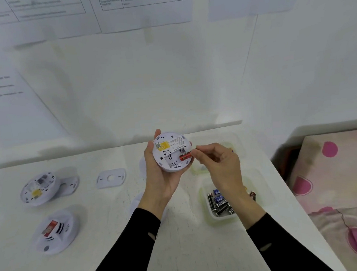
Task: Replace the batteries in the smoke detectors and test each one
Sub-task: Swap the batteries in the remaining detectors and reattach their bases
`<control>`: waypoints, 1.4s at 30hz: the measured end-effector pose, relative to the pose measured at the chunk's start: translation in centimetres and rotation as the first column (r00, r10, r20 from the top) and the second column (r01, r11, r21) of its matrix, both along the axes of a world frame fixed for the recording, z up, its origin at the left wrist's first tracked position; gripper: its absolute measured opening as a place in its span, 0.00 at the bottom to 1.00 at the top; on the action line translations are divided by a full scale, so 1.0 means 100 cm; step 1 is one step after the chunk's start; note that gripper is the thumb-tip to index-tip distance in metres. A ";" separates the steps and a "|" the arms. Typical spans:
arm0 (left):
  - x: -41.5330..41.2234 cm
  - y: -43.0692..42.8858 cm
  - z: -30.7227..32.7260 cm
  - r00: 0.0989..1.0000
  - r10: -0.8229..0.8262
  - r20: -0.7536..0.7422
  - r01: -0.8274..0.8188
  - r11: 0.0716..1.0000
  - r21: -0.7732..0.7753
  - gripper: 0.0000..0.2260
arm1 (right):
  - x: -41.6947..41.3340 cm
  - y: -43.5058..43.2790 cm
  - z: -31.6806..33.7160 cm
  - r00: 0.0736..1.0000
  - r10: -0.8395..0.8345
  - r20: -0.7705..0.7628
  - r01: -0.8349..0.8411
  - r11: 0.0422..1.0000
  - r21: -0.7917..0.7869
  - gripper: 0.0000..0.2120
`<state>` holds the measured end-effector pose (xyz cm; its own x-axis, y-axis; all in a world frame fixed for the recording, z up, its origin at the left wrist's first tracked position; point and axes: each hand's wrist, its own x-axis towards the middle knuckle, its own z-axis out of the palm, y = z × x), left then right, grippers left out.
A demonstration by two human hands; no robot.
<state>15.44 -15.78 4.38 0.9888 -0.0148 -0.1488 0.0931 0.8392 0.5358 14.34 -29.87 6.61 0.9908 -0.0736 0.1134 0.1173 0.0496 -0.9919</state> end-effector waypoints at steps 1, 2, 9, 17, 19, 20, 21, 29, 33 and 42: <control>0.000 -0.001 0.002 1.000 -0.001 0.005 0.001 1.000 0.023 0.20 | 0.000 0.001 -0.001 1.000 0.004 0.018 -0.004 1.000 -0.013 0.03; -0.001 -0.002 0.004 1.000 -0.003 0.008 0.002 0.999 0.040 0.20 | 0.001 0.003 -0.003 0.999 0.007 0.034 -0.006 1.000 -0.028 0.03; -0.001 -0.009 0.009 0.999 0.030 0.021 -0.032 0.995 0.096 0.24 | 0.000 0.017 -0.018 0.981 -0.085 0.172 0.122 0.969 -0.214 0.05; 0.008 -0.005 0.016 0.995 0.104 0.008 -0.104 0.990 0.095 0.23 | -0.001 0.030 -0.037 0.863 -0.061 0.502 0.433 0.604 -0.669 0.17; 0.010 -0.003 0.016 0.995 0.101 -0.005 -0.101 0.991 0.088 0.23 | 0.002 0.028 -0.040 0.820 -0.034 0.572 0.498 0.537 -0.681 0.16; 0.011 -0.002 0.015 0.996 0.093 -0.010 -0.092 0.993 0.074 0.21 | 0.002 0.026 -0.040 0.799 -0.015 0.602 0.523 0.513 -0.681 0.16; 0.011 -0.001 0.015 0.997 0.079 -0.015 -0.079 0.995 0.054 0.19 | 0.003 0.025 -0.041 0.781 0.008 0.624 0.540 0.493 -0.682 0.16; 0.008 -0.005 0.011 0.999 0.040 -0.028 -0.040 0.999 -0.025 0.19 | 0.001 0.014 -0.055 0.783 0.091 0.615 0.526 0.432 -0.733 0.17; 0.007 -0.006 0.011 0.999 0.025 -0.027 -0.026 0.999 -0.032 0.19 | 0.002 0.011 -0.056 0.801 0.101 0.590 0.489 0.458 -0.742 0.19; 0.005 0.010 0.011 0.999 -0.037 0.036 0.039 0.997 -0.061 0.19 | 0.058 -0.031 -0.025 0.875 -0.104 0.473 0.479 0.328 -0.814 0.15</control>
<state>15.92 -14.76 5.46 0.9919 -0.0608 -0.1119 0.1081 0.8668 0.4869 20.19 -32.93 4.07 0.8237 -0.0203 0.5666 0.1965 -0.9272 -0.3188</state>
